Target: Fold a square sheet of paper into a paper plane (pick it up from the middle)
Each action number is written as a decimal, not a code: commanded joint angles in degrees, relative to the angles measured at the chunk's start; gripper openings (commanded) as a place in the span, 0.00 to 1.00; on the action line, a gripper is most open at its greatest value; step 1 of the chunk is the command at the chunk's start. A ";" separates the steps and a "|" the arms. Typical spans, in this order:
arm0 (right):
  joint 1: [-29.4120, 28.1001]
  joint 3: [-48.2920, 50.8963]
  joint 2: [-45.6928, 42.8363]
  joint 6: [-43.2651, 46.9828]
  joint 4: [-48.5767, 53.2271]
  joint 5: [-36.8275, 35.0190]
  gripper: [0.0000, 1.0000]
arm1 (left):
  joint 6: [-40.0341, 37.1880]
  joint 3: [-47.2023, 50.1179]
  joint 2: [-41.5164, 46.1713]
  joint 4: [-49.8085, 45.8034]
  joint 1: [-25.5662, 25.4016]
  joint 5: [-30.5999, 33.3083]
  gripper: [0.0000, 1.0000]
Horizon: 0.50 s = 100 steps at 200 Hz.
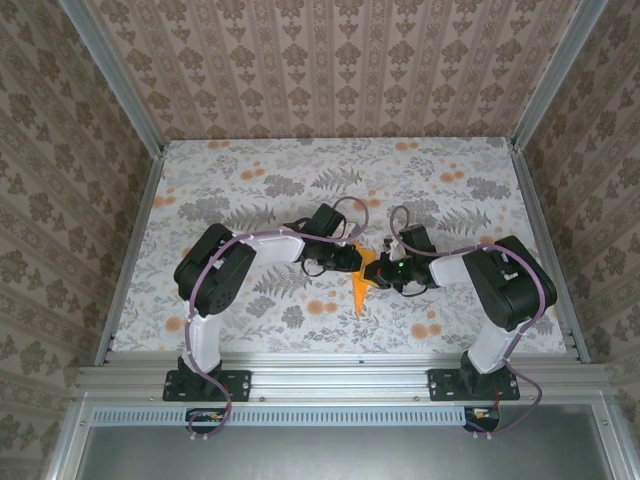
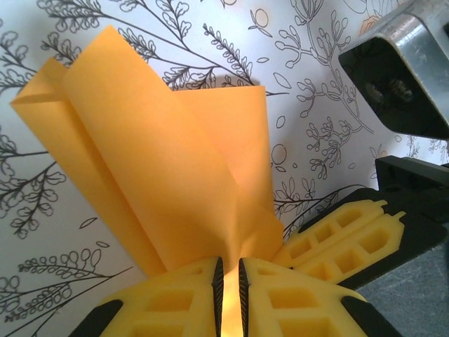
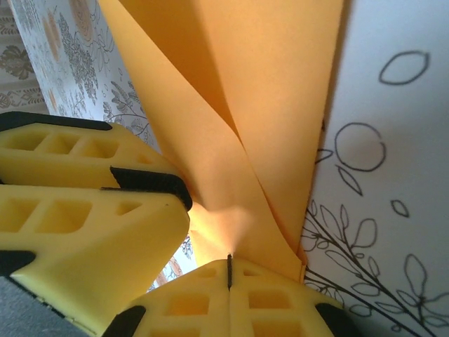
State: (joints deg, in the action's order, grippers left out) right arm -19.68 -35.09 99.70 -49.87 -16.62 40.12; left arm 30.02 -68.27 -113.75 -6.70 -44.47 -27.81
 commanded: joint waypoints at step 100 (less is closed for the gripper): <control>-3.67 1.99 -9.47 -0.35 4.55 -6.37 0.05 | -3.56 -2.93 -5.06 -4.83 1.14 1.98 0.17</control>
State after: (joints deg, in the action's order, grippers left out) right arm -21.52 -34.61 94.13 -49.65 -14.22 34.85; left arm 28.25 -70.94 -116.20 -8.99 -43.77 -27.24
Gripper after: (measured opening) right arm 0.068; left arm 0.169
